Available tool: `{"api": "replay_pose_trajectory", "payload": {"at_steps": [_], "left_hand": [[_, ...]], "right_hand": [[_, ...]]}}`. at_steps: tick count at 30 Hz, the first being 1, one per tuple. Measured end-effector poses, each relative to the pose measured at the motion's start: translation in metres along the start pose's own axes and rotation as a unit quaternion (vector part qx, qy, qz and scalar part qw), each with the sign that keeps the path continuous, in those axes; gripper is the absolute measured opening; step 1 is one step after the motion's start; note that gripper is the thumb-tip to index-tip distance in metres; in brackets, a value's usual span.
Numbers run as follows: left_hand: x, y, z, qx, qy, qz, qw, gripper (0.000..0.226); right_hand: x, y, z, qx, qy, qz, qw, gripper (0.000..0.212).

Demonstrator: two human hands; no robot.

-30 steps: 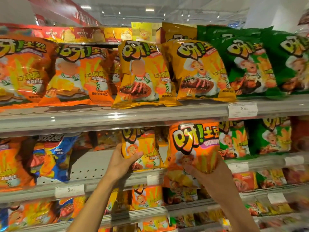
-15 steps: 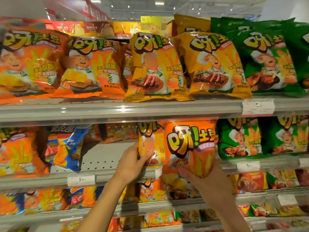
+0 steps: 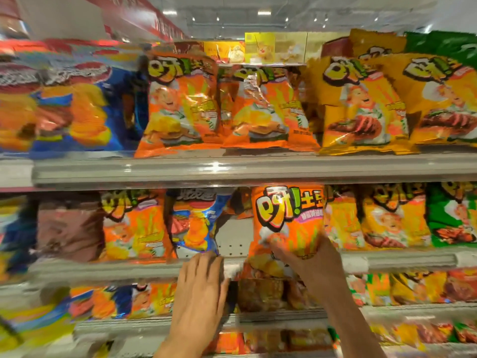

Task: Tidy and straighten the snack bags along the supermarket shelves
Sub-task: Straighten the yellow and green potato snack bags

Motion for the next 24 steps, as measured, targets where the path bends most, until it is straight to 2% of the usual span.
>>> {"api": "replay_pose_trajectory", "payload": {"at_steps": [4, 7, 9, 11, 13, 17, 21, 23, 24], "left_hand": [[-0.003, -0.011, -0.007, -0.039, -0.005, -0.047, 0.998, 0.054], [-0.004, -0.016, -0.011, -0.071, -0.001, -0.053, 0.996, 0.057], [-0.003, -0.016, -0.012, -0.104, 0.006, -0.037, 0.994, 0.051], [-0.001, -0.018, -0.012, -0.079, 0.011, -0.053, 0.995, 0.046], [-0.002, -0.020, -0.012, -0.077, 0.014, -0.058, 0.995, 0.048], [0.001, -0.017, -0.012, -0.127, 0.034, -0.042, 0.990, 0.057], [0.000, -0.023, -0.011, -0.101, 0.041, -0.061, 0.992, 0.060], [0.000, -0.026, -0.009, -0.072, 0.042, -0.075, 0.994, 0.063], [0.000, -0.029, -0.008, -0.055, 0.044, -0.083, 0.994, 0.064]], "right_hand": [[0.011, -0.024, -0.011, -0.027, 0.070, 0.053, 0.996, 0.059], [0.028, -0.036, -0.011, -0.019, 0.037, 0.046, 0.998, 0.063], [0.041, -0.041, -0.006, -0.036, 0.027, 0.028, 0.999, 0.069], [0.048, -0.048, -0.002, -0.049, 0.033, -0.016, 0.998, 0.072], [0.053, -0.055, 0.004, -0.045, 0.028, -0.059, 0.997, 0.075], [0.064, -0.063, 0.017, -0.032, 0.036, -0.092, 0.995, 0.080], [0.062, -0.067, 0.010, -0.011, 0.192, -0.050, 0.980, 0.049], [0.057, -0.069, 0.004, 0.010, 0.277, -0.035, 0.960, 0.044], [0.058, -0.069, 0.004, 0.018, 0.289, -0.041, 0.956, 0.043]]}}
Point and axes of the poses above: each hand's wrist, its own x-axis towards the middle knuckle, its own y-axis out of the back of the hand, z = x × y, the point moved 6 cm from there along x, towards the middle knuckle, and after that the axes turned 8 degrees about z, right-handed, at the moved point
